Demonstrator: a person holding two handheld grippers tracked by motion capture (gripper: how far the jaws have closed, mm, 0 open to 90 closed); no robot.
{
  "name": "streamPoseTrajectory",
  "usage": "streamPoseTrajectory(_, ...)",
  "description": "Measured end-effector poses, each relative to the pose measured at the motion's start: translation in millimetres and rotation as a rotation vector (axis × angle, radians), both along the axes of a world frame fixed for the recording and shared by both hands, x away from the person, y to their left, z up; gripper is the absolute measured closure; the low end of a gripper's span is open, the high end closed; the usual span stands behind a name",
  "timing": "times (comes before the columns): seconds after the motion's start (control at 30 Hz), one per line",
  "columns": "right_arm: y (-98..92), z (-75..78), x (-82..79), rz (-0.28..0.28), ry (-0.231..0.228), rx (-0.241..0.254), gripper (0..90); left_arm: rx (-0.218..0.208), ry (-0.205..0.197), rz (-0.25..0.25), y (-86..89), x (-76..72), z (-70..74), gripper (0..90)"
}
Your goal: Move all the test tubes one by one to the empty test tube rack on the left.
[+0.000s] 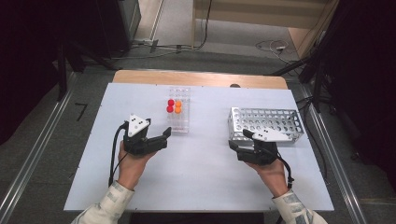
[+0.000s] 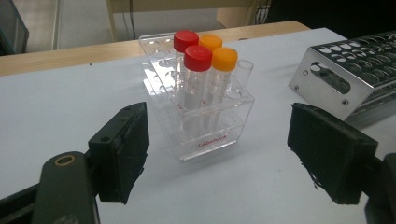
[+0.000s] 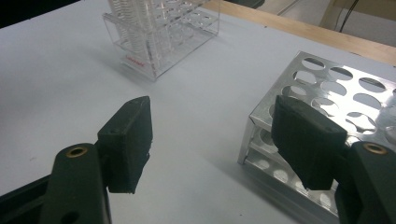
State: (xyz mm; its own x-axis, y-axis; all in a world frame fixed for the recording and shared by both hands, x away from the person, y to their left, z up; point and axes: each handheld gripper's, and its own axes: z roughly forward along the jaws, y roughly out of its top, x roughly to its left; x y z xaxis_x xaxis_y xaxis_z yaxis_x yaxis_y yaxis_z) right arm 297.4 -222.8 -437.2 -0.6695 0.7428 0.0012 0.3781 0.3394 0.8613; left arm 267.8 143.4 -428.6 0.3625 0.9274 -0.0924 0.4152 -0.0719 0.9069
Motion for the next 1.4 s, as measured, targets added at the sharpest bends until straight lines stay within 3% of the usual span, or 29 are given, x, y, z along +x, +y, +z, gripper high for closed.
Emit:
streamPoseTrajectory(0.77,-26.8,-4.6,-9.4,-0.039,-0.008,0.007,26.6,0.007,0.007,0.041,15.8,-20.6,-14.5,20.1)
streamPoseTrajectory(1.4,-50.5,-8.3,-16.0,-0.078,-0.007,0.014,24.3,0.012,-0.027,0.091,30.1,-31.6,-17.6,18.6)
